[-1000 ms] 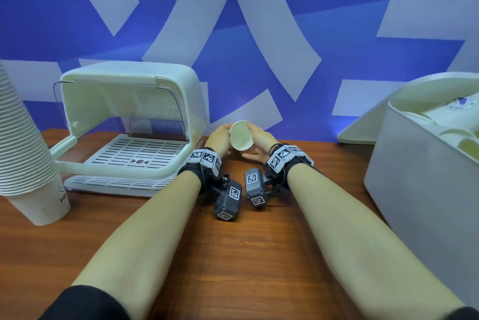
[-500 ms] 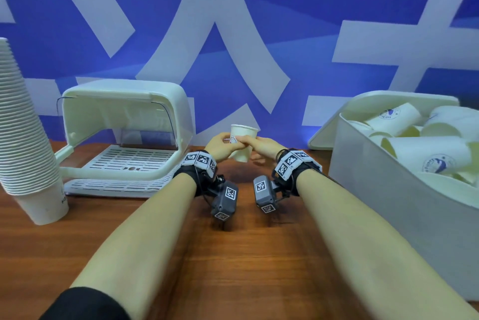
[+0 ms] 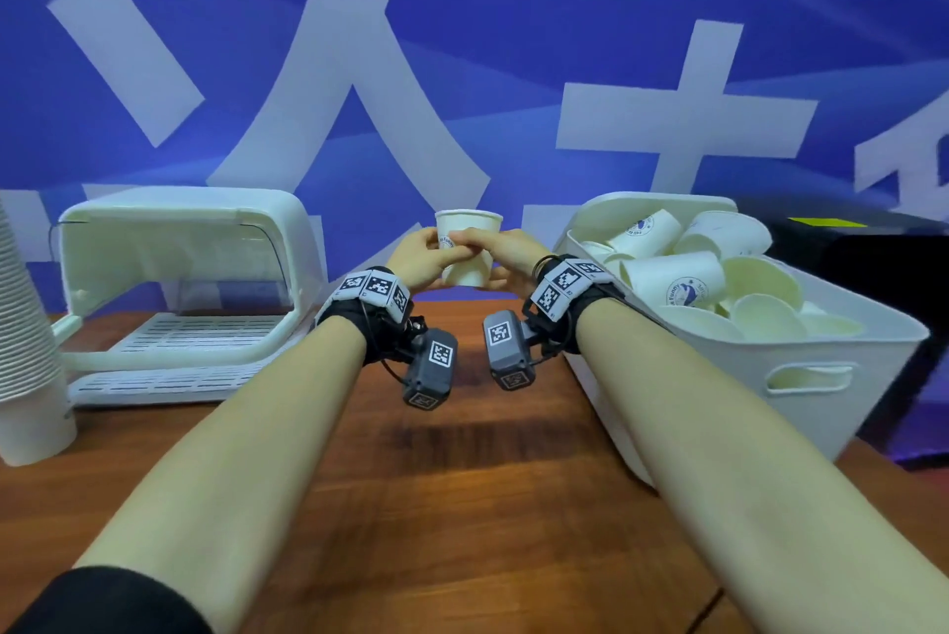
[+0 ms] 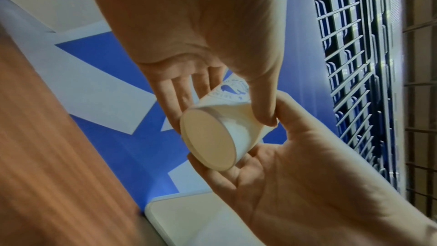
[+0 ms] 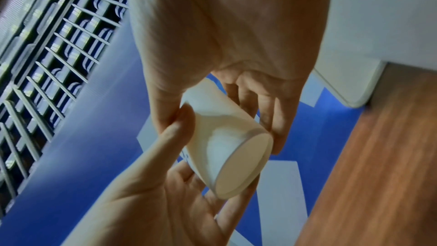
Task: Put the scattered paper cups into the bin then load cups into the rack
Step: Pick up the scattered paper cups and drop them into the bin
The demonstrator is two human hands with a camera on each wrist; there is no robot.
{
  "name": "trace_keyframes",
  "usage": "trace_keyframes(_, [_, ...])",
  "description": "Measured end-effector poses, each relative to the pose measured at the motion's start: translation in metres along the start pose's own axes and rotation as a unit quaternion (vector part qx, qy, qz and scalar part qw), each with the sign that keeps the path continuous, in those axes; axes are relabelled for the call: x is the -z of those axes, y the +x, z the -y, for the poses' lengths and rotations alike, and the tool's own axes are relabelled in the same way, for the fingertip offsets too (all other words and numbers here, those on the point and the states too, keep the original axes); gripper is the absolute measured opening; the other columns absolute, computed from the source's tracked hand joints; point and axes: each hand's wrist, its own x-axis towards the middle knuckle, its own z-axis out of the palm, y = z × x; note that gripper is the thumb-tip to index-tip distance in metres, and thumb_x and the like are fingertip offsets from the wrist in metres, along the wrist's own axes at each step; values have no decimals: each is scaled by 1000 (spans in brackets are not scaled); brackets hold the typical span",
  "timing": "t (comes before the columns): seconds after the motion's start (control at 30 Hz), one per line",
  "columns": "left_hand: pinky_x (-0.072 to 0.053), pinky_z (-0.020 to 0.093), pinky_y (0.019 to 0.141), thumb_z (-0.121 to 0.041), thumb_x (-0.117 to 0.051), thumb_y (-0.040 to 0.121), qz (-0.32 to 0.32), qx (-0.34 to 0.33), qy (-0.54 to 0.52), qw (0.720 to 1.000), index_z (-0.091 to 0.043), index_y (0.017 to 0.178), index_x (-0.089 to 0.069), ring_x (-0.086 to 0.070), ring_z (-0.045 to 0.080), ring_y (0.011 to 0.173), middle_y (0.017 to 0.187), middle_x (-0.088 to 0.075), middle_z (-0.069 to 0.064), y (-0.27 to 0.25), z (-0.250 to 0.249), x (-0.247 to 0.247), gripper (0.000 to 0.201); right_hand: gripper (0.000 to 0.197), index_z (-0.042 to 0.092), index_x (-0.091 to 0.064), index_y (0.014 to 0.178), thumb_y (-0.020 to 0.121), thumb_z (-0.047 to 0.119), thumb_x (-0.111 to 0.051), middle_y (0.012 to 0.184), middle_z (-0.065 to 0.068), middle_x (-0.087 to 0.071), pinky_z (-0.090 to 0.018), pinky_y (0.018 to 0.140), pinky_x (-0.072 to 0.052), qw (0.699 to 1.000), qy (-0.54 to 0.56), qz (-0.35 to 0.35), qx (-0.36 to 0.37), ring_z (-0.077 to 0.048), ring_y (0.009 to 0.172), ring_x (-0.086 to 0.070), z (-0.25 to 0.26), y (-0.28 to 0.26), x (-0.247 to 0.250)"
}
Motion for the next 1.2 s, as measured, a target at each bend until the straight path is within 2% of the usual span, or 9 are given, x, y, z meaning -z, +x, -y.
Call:
trace_keyframes(0.17, [-58, 20, 60, -15, -65, 89, -6, -37, -31, 999, -4, 116, -55, -64, 7, 79, 88, -62, -3, -10, -33, -20, 31, 56, 2, -58, 119, 77, 34, -76, 107, -16, -71, -35, 80, -58, 999, -5, -31, 32, -25, 87, -71, 29, -31, 20])
trace_keyframes(0.33, [-59, 29, 73, -19, -64, 90, 9, -70, -55, 996, -5, 122, -53, -66, 14, 87, 99, -63, -1, -18, -65, -43, 37, 54, 4, -58, 117, 77, 37, -73, 103, -14, -72, -36, 83, -58, 996, -22, -67, 56, -24, 83, -72, 55, -62, 42])
trace_keyframes(0.5, [-56, 34, 81, -20, -60, 92, 49, -89, -60, 993, -13, 98, -58, -65, 17, 89, 97, -65, 1, -28, -92, -84, 9, 47, 5, -58, 110, 78, 36, -73, 100, -15, -71, -42, 86, -57, 992, -34, -111, 58, -26, 88, -72, 64, -90, 79])
trace_keyframes(0.7, [-53, 34, 89, -33, -67, 87, 88, -81, -8, 993, -8, 137, -45, -62, 20, 102, 118, -60, 6, -28, -107, -131, 59, 54, 7, -62, 114, 76, 43, -72, 102, -10, -72, -37, 86, -57, 980, -62, -177, 58, -24, 89, -73, 62, -108, 128])
trace_keyframes(0.77, [-54, 31, 85, -35, -66, 87, 109, -79, 7, 991, -10, 138, -45, -63, 19, 101, 118, -61, 6, -29, -111, -146, 60, 54, 7, -63, 113, 76, 46, -72, 102, -10, -72, -35, 85, -57, 977, -68, -197, 50, -23, 88, -72, 59, -115, 143])
trace_keyframes(0.87, [-53, 41, 93, -35, -67, 86, 127, -73, 28, 989, -8, 130, -50, -65, 23, 103, 113, -65, 7, -31, -113, -168, 55, 60, 7, -61, 114, 72, 48, -73, 102, -11, -71, -37, 84, -57, 972, -79, -220, 31, -25, 89, -72, 50, -125, 162])
trace_keyframes(0.93, [-52, 39, 94, -37, -67, 87, 143, -76, 59, 985, -13, 122, -53, -64, 22, 105, 112, -65, 6, -32, -113, -179, 45, 70, 6, -59, 115, 62, 49, -77, 102, -11, -71, -41, 85, -57, 966, -99, -236, 22, -26, 89, -72, 46, -130, 176])
trace_keyframes(1.07, [-49, 22, 73, -30, -68, 87, 147, -86, 72, 983, -6, 137, -44, -59, 17, 97, 119, -63, 9, -35, -113, -197, 61, 63, 4, -62, 110, 60, 39, -76, 95, -9, -70, -33, 66, -53, 954, -148, -259, 9, -24, 74, -66, 44, -145, 199])
trace_keyframes(1.2, [-46, 24, 91, -31, -71, 84, 157, -93, 94, 979, -9, 130, -55, -60, 17, 112, 122, -64, 7, -35, -109, -207, 53, 52, 4, -60, 111, 69, 33, -71, 94, -8, -63, -25, 53, -42, 939, -193, -285, -19, -20, 67, -58, 42, -162, 216])
